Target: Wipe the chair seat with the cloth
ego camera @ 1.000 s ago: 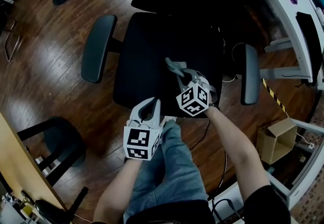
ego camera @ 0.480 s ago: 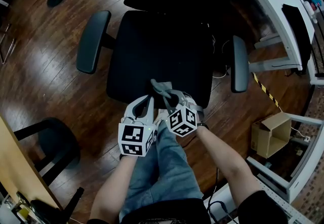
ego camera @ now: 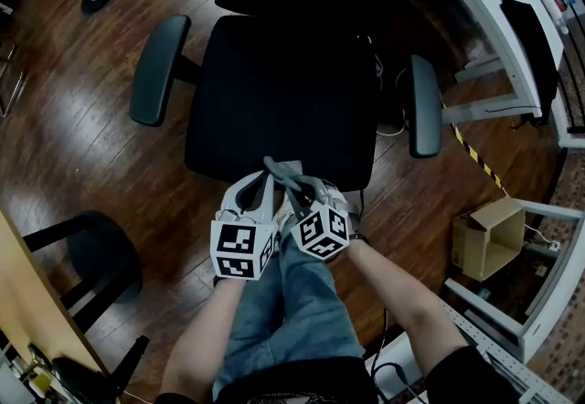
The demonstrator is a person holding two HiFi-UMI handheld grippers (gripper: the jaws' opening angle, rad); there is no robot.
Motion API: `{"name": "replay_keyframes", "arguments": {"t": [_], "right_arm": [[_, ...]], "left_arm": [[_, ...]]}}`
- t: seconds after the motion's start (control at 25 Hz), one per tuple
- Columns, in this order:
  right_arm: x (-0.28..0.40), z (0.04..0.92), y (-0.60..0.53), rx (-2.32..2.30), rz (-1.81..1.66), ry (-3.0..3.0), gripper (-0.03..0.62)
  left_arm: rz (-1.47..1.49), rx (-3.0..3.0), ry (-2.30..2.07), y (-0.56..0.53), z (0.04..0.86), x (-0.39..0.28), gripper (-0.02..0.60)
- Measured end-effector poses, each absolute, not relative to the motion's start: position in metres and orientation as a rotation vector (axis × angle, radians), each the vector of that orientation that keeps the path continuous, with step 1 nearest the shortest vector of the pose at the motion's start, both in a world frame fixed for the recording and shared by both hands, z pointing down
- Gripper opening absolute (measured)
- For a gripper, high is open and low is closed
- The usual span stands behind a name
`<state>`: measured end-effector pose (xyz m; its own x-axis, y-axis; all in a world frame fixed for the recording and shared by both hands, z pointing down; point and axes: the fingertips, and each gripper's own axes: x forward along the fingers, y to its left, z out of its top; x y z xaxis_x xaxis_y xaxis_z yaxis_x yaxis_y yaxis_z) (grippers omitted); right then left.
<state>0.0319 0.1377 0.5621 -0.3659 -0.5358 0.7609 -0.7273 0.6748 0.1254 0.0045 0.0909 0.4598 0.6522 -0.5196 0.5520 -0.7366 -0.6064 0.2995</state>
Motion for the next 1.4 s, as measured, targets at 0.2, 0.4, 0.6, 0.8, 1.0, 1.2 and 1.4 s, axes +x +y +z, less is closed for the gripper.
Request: {"name": "replay_keyframes", "arguments": {"t": [0.2,0.4,0.6,0.8,1.0,1.2,1.4], "right_arm": [[0.037,0.558,0.137,0.995,0.31,-2.074,0.011],[0.048,0.539,0.126,1.066,0.314,-2.098,0.011],[0.079,0.507,0.075,1.174,0.248,-2.106,0.011],[0.121,0.49,0.014,1.254,0.188,-2.061,0.011],[0.161,0.491,-0.044,1.3,0.181,-2.004,0.011],[0.192,0.505,-0.09,1.286,0.167,-1.962,0.009],[0.221,0.526,-0.133,1.263,0.149,-1.888,0.011]], "left_arm": [[0.58,2.358,-0.975,0.093,0.463,0.012,0.005],[0.567,2.366,-0.972,0.09,0.459,0.022,0.005],[0.543,2.383,-0.967,0.078,0.449,0.036,0.005],[0.527,2.396,-0.964,0.065,0.444,0.051,0.005],[0.537,2.393,-0.962,0.044,0.445,0.063,0.005],[0.541,2.371,-0.974,0.02,0.45,0.077,0.005],[0.53,2.34,-1.005,-0.014,0.456,0.086,0.005]]}}
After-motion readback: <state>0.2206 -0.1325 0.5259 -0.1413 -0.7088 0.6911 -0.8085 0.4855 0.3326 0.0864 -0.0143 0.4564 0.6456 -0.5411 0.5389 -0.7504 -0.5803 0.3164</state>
